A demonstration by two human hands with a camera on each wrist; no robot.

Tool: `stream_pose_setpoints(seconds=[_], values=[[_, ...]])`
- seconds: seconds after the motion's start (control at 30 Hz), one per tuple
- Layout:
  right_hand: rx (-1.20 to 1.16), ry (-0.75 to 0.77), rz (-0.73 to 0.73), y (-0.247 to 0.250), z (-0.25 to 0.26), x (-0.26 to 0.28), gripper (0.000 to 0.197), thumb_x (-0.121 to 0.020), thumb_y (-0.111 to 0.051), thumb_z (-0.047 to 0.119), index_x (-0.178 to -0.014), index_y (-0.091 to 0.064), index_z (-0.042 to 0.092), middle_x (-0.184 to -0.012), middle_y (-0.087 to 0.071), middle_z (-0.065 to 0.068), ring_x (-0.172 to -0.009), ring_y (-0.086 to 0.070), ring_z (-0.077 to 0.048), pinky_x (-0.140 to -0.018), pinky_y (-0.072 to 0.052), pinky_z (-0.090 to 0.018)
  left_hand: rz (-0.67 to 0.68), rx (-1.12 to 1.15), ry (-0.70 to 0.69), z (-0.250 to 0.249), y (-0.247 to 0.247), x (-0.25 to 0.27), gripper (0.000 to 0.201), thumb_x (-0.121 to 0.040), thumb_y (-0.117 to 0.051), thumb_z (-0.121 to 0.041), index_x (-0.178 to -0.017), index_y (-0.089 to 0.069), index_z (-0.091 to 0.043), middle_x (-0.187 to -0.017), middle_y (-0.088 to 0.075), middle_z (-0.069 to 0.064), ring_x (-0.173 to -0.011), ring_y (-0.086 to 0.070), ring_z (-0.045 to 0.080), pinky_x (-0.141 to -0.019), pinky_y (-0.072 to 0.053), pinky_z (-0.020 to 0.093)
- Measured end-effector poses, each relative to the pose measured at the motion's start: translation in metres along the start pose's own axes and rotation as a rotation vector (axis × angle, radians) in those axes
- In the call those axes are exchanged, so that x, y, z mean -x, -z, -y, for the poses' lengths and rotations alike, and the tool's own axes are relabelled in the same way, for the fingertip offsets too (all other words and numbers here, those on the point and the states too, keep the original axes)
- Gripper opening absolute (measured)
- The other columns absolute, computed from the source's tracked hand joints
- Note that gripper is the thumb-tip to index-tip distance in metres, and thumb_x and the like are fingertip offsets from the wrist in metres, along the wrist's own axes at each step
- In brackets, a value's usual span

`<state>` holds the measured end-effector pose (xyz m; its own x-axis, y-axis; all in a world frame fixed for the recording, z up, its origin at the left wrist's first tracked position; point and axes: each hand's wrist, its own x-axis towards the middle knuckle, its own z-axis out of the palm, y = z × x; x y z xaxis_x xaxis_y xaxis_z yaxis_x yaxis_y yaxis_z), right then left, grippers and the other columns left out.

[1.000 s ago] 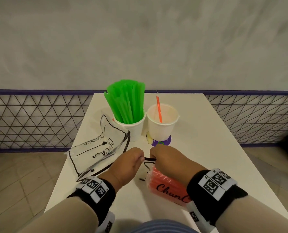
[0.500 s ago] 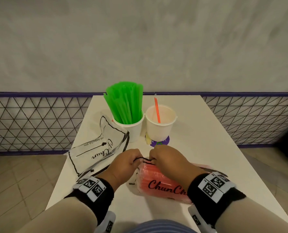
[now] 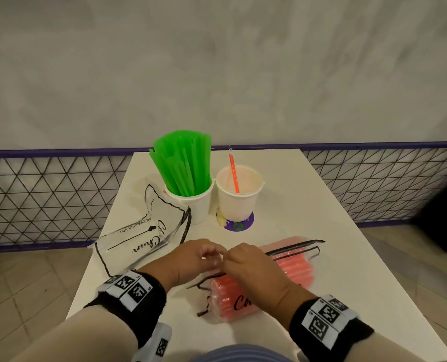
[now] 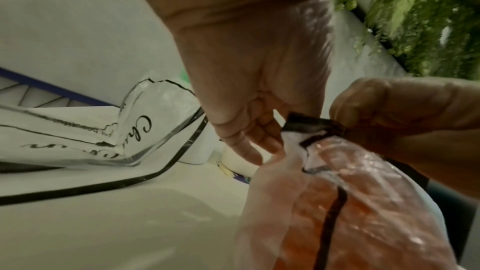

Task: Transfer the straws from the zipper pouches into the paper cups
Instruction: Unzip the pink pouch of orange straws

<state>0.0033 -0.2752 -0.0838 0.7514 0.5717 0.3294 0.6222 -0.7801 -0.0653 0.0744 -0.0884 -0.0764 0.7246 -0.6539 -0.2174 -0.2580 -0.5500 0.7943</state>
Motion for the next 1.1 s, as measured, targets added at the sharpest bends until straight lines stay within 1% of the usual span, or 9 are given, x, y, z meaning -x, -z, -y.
stream_pose_setpoints(seconds=[0.1,0.17,0.3,0.4,0.5,0.63,0.77,0.87,1.1], values=[[0.027,-0.020,-0.118,0.006,0.006,0.007,0.008,-0.083,-0.060,0.019,-0.085,-0.068,0.021,-0.081,-0.061,0.005,-0.076,-0.053,-0.017,-0.074,-0.044,-0.032,0.065,-0.032,0.026,-0.009,-0.006,-0.003,0.027,-0.092,-0.063,-0.037,-0.116,-0.059,-0.048,-0.120,-0.057,-0.017,-0.109,-0.053,-0.004,-0.089,-0.036,0.012],[0.020,-0.250,-0.275,0.005,0.000,0.018,0.019,-0.080,-0.063,0.035,-0.088,-0.067,0.019,-0.090,-0.063,0.002,-0.086,-0.056,-0.020,-0.084,-0.046,-0.038,0.119,-0.049,0.079,-0.014,-0.010,-0.003,0.036,-0.092,-0.060,-0.037,-0.127,-0.057,-0.040,-0.125,-0.060,-0.012,-0.109,-0.057,0.001,-0.085,-0.039,0.013],[-0.218,-1.196,-0.660,0.009,-0.042,0.053,0.045,-0.087,-0.066,0.025,-0.124,-0.053,0.004,-0.130,-0.050,-0.019,-0.124,-0.044,-0.034,-0.108,-0.031,-0.042,0.226,-0.136,0.106,-0.021,-0.011,-0.007,0.051,-0.087,-0.060,-0.021,-0.135,-0.050,-0.035,-0.132,-0.054,-0.009,-0.111,-0.057,0.007,-0.095,-0.043,0.021],[-0.742,-1.800,-0.867,0.023,-0.063,0.074,0.032,-0.095,-0.052,0.017,-0.124,-0.049,0.004,-0.122,-0.051,-0.020,-0.109,-0.051,-0.036,-0.092,-0.043,-0.044,0.231,-0.212,0.140,-0.029,-0.010,-0.016,0.055,-0.081,-0.059,-0.037,-0.135,-0.049,-0.035,-0.129,-0.056,-0.008,-0.107,-0.057,0.008,-0.092,-0.045,0.022],[-1.031,-1.693,-0.693,0.026,-0.060,0.080,0.022,-0.093,-0.040,-0.001,-0.082,-0.058,0.004,-0.077,-0.060,-0.013,-0.069,-0.054,-0.024,-0.061,-0.044,-0.030,0.276,-0.307,0.156,-0.039,-0.011,-0.031,0.058,-0.084,-0.059,-0.042,-0.139,-0.045,-0.033,-0.132,-0.055,-0.007,-0.110,-0.057,0.010,-0.096,-0.046,0.025],[-1.074,-1.550,-0.696,0.021,-0.050,0.070,0.017,-0.095,-0.048,0.010,-0.104,-0.060,0.017,-0.097,-0.068,-0.007,-0.086,-0.065,-0.024,-0.072,-0.052,-0.037,0.214,-0.356,-0.067,-0.070,-0.025,-0.056,0.048,-0.092,-0.053,-0.054,-0.135,-0.050,-0.034,-0.132,-0.055,-0.012,-0.116,-0.054,0.004,-0.097,-0.043,0.023],[-1.197,-1.417,-0.782,0.027,-0.052,0.062,0.005,-0.092,-0.062,0.008,-0.096,-0.062,0.010,-0.088,-0.069,-0.012,-0.072,-0.063,-0.022,-0.066,-0.051,-0.035,0.017,-0.253,-0.223,-0.095,-0.041,-0.087,0.030,-0.095,-0.056,-0.041,-0.124,-0.061,-0.038,-0.121,-0.061,-0.014,-0.107,-0.058,0.000,-0.098,-0.048,0.030],[-1.184,-1.339,-0.798,0.035,-0.053,0.059,0.007,-0.088,-0.065,0.003,-0.093,-0.061,0.006,-0.079,-0.066,-0.007,-0.068,-0.059,-0.017,-0.061,-0.049,-0.026,-0.033,-0.249,-0.229,-0.110,-0.044,-0.101,0.026,-0.095,-0.060,-0.023,-0.118,-0.069,-0.030,-0.114,-0.063,-0.005,-0.101,-0.060,0.009,-0.096,-0.047,0.032],[-1.129,-1.246,-0.718,0.038,-0.057,0.060,0.008,-0.091,-0.063,0.005,-0.087,-0.058,0.009,-0.073,-0.063,-0.005,-0.063,-0.056,-0.013,-0.056,-0.045,-0.020,-0.002,-0.173,-0.221,-0.112,-0.044,-0.109,0.009,-0.088,-0.068,-0.022,-0.093,-0.075,-0.025,-0.098,-0.065,-0.007,-0.090,-0.059,0.005,-0.084,-0.044,0.021]])
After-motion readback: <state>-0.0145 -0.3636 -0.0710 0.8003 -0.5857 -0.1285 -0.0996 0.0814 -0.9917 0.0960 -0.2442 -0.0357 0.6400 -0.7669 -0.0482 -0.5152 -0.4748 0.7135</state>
